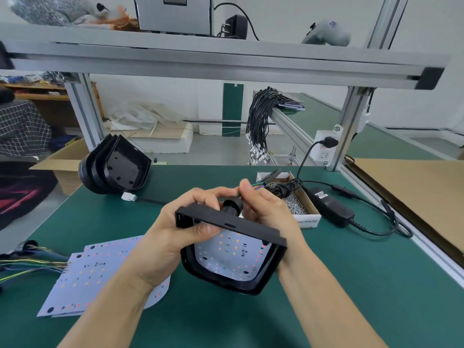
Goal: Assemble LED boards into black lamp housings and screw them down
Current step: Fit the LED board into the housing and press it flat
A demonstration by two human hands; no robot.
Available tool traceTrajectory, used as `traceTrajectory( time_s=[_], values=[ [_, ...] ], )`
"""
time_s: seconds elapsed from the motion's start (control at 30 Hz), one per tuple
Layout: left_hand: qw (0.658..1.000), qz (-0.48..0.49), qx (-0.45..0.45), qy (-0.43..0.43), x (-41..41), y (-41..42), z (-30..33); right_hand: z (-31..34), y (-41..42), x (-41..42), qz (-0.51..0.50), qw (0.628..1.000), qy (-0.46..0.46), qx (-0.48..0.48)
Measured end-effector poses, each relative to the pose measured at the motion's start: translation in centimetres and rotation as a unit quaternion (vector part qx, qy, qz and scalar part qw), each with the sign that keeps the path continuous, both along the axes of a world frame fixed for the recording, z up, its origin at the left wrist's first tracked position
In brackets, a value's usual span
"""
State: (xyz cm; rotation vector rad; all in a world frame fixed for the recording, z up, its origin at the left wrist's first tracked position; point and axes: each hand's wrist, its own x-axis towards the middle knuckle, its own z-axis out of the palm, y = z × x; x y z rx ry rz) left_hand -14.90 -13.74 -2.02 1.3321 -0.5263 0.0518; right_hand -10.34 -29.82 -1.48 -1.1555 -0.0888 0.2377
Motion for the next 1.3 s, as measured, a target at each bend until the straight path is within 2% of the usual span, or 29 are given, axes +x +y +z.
traceTrajectory(
  time_s=[0.13, 0.23, 0.37, 0.67, 0.8, 0.97, 1.17, 1.3],
  values=[
    [0.999, -0.053, -0.006, 0.007, 0.2, 0.3, 0.3, -0.3, 0.5, 0.0, 0.011, 0.999, 0.008, 0.047],
    [0.999, -0.048, -0.021, 0.012, 0.4, 0.2, 0.6, -0.3, 0.7, 0.2, 0.023, 0.996, 0.025, 0.086],
    [0.999, -0.043, -0.022, 0.014, 0.6, 0.5, 0.8, -0.4, 0.8, 0.1, 0.003, 0.999, 0.014, 0.035],
    [0.999, -0.042, -0.013, 0.027, 0.9, 1.6, 0.8, -0.7, 1.8, -0.1, -0.025, 0.998, 0.041, 0.03],
    [1.0, 0.006, -0.014, 0.015, 0.7, 1.1, -0.4, -0.8, 1.2, 0.1, 0.043, 0.998, 0.042, 0.027],
    [0.998, 0.03, 0.025, -0.041, 0.2, 1.4, -0.7, -0.5, -0.3, 0.1, 0.179, 0.983, 0.01, -0.038],
    [0.991, 0.075, 0.069, -0.085, -0.1, 0.8, -0.8, 0.7, -1.8, 0.1, 0.225, 0.974, 0.01, 0.023],
    [0.989, 0.077, 0.075, -0.104, -0.1, 0.7, -1.0, 1.1, -2.5, 0.0, 0.254, 0.967, 0.019, 0.002]
  ],
)
